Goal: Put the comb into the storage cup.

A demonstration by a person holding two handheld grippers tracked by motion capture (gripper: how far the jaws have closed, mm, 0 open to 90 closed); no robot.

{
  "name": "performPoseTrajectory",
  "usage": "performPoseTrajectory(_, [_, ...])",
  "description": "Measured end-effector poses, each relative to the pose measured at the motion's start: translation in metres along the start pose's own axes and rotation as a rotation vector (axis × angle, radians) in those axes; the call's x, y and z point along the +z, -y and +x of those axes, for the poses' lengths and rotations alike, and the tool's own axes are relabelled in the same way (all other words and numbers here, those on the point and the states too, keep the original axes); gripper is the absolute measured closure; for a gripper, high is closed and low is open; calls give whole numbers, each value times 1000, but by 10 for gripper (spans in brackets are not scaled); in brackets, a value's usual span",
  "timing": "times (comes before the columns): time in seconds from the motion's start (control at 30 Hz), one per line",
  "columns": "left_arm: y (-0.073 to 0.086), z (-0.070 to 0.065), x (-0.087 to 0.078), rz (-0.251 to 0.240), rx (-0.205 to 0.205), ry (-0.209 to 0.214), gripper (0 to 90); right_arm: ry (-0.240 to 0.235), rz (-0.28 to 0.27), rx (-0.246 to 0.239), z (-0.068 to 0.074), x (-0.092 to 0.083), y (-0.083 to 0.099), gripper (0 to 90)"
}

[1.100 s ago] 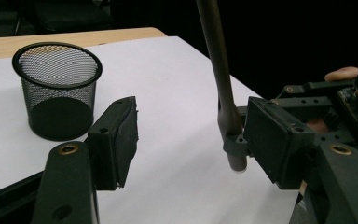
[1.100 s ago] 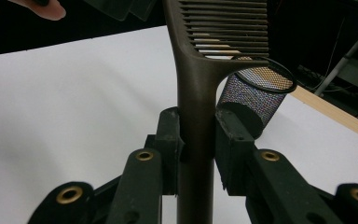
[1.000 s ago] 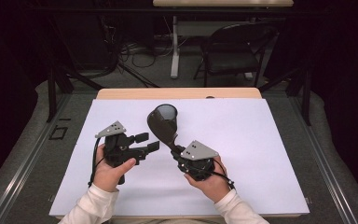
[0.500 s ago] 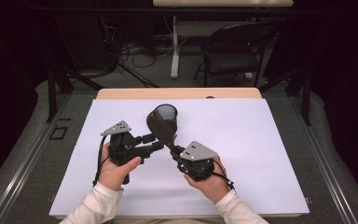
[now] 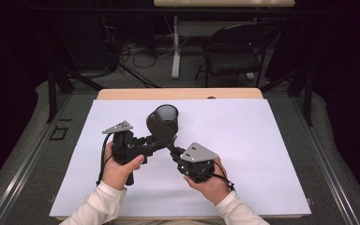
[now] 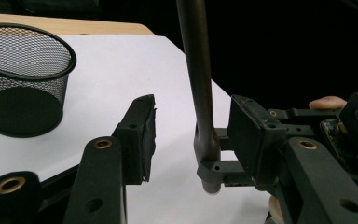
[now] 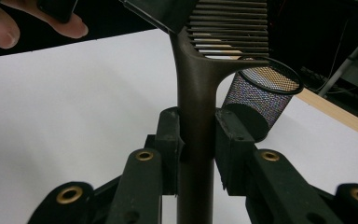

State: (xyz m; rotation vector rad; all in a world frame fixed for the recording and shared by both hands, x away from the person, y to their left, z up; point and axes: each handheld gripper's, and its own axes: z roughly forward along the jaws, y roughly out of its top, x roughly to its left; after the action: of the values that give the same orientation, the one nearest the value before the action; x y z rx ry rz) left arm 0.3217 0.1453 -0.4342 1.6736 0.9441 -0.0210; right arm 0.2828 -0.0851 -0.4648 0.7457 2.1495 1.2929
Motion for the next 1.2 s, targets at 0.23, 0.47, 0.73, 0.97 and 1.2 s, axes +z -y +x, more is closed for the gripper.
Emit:
performPoseTrajectory(0.23, [0,2,5,-11,-38,4,552,-2,-1,1,1,1,0,728])
performPoseTrajectory(0.47, [0,3,7,-23,-55,5,583,-3,-4,2,2,1,0,728])
performPoseTrajectory(0.73, [0,3,10,-29,-59,4,598,-7,-3,3,2,1,1,728])
performPoseTrajectory(0.97, [0,2,11,-32,-58,8,614,-6,-5,3,2,1,1,728])
performPoseTrajectory(1.2, [0,2,12,-35,-62,12,627,-6,-4,6,2,1,1,728])
